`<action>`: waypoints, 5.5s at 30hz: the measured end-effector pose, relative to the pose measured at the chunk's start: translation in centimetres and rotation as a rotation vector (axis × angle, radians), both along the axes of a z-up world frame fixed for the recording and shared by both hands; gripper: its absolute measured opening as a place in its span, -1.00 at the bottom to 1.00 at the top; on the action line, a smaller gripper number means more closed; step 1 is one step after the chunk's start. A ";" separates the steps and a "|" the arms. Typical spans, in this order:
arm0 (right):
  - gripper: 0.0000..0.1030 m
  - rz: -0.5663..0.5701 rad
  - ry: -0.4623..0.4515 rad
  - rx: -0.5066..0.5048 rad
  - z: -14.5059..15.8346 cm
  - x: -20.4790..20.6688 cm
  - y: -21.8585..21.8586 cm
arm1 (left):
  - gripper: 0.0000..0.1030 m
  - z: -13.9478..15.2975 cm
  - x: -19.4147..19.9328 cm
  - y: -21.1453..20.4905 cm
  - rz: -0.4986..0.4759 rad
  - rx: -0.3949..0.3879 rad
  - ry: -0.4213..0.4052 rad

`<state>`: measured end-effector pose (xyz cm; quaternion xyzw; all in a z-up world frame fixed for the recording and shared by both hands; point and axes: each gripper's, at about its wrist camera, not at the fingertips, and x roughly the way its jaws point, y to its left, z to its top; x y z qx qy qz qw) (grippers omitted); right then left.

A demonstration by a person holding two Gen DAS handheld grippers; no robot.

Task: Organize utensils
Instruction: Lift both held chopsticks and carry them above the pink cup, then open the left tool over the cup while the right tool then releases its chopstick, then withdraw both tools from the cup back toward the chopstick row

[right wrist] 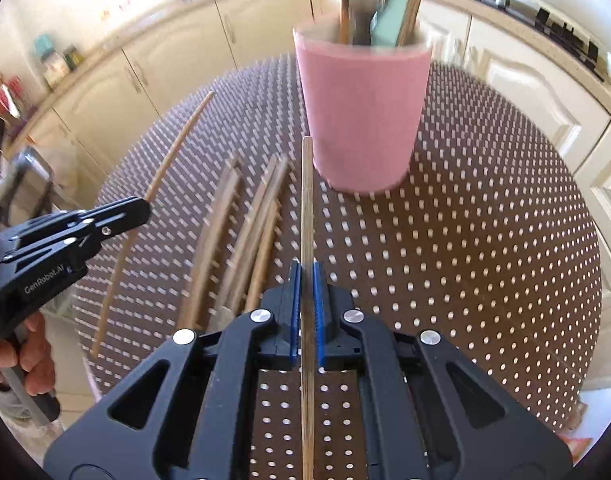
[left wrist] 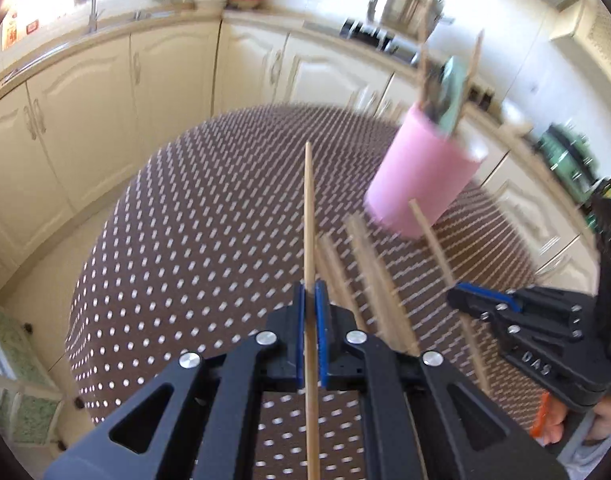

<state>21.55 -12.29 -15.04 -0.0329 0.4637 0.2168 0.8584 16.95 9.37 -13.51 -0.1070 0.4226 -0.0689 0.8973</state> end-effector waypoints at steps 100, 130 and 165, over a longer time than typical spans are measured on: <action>-0.86 -0.252 -0.864 0.348 10.0 1.6 -2.9 | 0.22 8.4 5.7 -4.9 0.040 -0.008 -0.760; -0.18 -0.267 -0.889 0.299 12.7 -5.9 -3.2 | 0.38 11.4 -2.6 -4.9 0.027 0.049 -0.750; 0.11 -0.165 -0.322 0.087 2.2 -8.4 -3.9 | 0.46 -4.6 0.1 -1.3 0.010 0.170 0.268</action>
